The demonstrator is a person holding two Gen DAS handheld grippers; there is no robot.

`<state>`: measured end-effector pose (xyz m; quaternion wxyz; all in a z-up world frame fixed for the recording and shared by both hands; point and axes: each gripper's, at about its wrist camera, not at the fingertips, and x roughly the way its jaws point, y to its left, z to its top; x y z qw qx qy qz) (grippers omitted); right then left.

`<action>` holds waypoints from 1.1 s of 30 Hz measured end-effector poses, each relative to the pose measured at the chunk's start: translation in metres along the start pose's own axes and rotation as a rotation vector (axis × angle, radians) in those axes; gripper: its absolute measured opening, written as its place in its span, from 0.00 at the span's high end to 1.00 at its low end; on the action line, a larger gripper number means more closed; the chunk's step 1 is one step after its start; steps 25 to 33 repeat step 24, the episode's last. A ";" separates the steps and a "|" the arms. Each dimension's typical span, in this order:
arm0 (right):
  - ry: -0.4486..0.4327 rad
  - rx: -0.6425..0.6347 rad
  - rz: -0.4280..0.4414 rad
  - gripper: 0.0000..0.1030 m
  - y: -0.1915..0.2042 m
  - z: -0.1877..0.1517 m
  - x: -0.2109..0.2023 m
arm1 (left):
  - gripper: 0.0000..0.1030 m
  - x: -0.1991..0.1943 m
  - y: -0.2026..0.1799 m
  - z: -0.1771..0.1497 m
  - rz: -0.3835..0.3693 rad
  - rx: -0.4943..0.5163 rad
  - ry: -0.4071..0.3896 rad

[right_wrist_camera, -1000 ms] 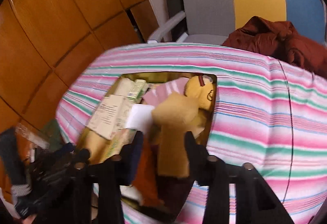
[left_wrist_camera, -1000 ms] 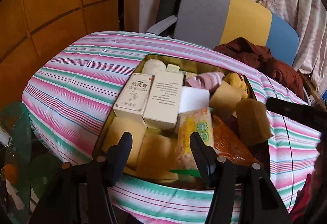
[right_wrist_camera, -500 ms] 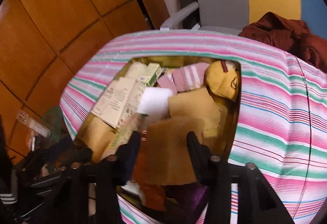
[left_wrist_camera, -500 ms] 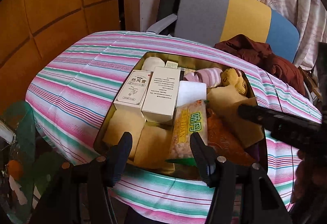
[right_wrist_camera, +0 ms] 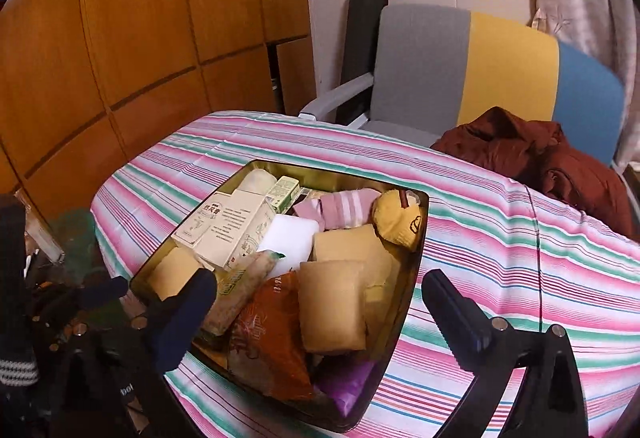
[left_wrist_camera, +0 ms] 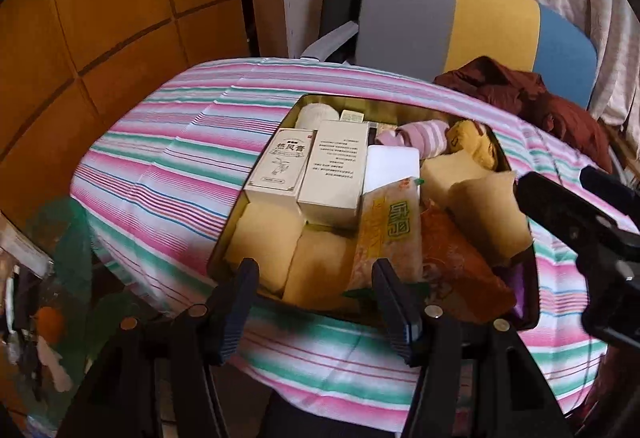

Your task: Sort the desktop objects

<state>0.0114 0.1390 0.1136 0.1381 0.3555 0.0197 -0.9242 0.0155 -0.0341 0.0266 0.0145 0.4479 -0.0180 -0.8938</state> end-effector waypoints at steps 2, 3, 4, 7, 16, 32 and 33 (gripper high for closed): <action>0.005 0.001 -0.003 0.00 0.003 -0.002 0.003 | 0.42 -0.003 -0.002 -0.001 0.004 0.015 -0.006; 0.016 0.006 -0.009 0.00 0.005 -0.004 0.006 | 0.42 -0.004 -0.003 -0.002 0.004 0.018 -0.009; 0.024 0.010 -0.014 0.00 0.005 -0.006 0.008 | 0.42 -0.004 -0.003 -0.002 0.000 0.019 -0.009; 0.048 0.038 0.003 0.00 0.003 -0.009 0.014 | 0.42 -0.004 -0.006 -0.002 -0.020 0.026 0.002; 0.045 0.062 -0.003 0.00 -0.003 -0.011 0.016 | 0.43 -0.006 -0.012 -0.003 -0.045 0.045 -0.008; 0.055 0.064 -0.001 0.00 -0.003 -0.012 0.017 | 0.46 -0.008 -0.011 -0.004 -0.049 0.030 -0.032; 0.055 0.064 -0.001 0.00 -0.003 -0.012 0.017 | 0.46 -0.008 -0.011 -0.004 -0.049 0.030 -0.032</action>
